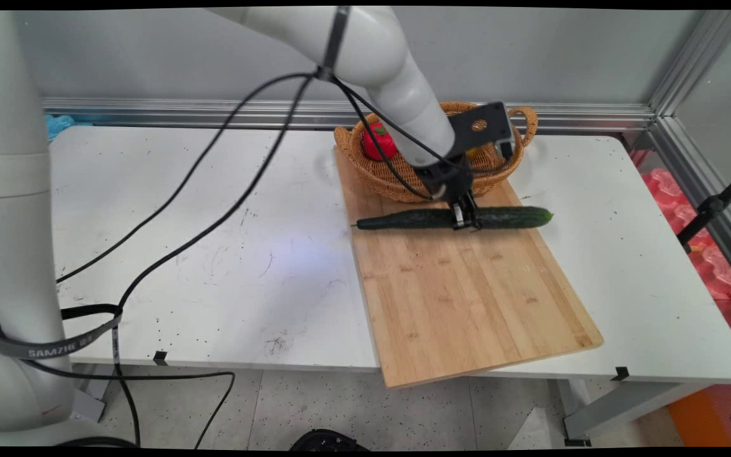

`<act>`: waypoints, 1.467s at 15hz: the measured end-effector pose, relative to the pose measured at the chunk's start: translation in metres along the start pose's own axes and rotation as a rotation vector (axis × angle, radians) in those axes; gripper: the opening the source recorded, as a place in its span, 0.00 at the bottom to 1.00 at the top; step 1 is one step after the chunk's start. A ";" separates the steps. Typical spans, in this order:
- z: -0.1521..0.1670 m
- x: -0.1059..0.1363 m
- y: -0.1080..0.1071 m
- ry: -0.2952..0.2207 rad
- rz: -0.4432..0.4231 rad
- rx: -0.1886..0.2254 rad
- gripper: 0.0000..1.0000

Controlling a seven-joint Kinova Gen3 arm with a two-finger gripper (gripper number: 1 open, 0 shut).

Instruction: Place the picked object in the vegetable basket

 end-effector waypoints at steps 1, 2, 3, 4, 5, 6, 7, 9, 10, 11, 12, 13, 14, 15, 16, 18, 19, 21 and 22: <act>-0.011 -0.001 0.000 0.011 0.000 0.003 0.00; -0.022 -0.002 -0.001 0.019 0.000 0.006 0.00; -0.034 -0.004 -0.002 0.029 -0.001 0.008 0.00; -0.047 -0.006 -0.003 0.038 -0.003 0.012 0.00; -0.058 -0.008 -0.004 0.046 -0.005 0.016 0.00; -0.065 -0.009 -0.004 0.050 -0.006 0.019 0.00; -0.076 -0.010 -0.006 0.057 -0.007 0.024 0.00; -0.093 -0.013 -0.009 0.066 -0.007 0.034 0.00; -0.106 -0.015 -0.012 0.070 -0.006 0.046 0.00; -0.115 -0.016 -0.015 0.073 -0.007 0.056 0.00; -0.123 -0.017 -0.018 0.074 -0.009 0.068 0.00; -0.132 -0.019 -0.021 0.074 -0.014 0.080 0.00; -0.139 -0.020 -0.025 0.073 -0.020 0.092 0.00; -0.144 -0.021 -0.028 0.072 -0.026 0.104 0.00; -0.148 -0.021 -0.032 0.071 -0.033 0.114 0.00; -0.152 -0.020 -0.039 0.065 -0.047 0.135 0.00; -0.152 -0.018 -0.042 0.061 -0.055 0.146 0.00; -0.148 -0.015 -0.048 0.050 -0.069 0.161 0.00; -0.146 -0.013 -0.050 0.047 -0.073 0.165 0.00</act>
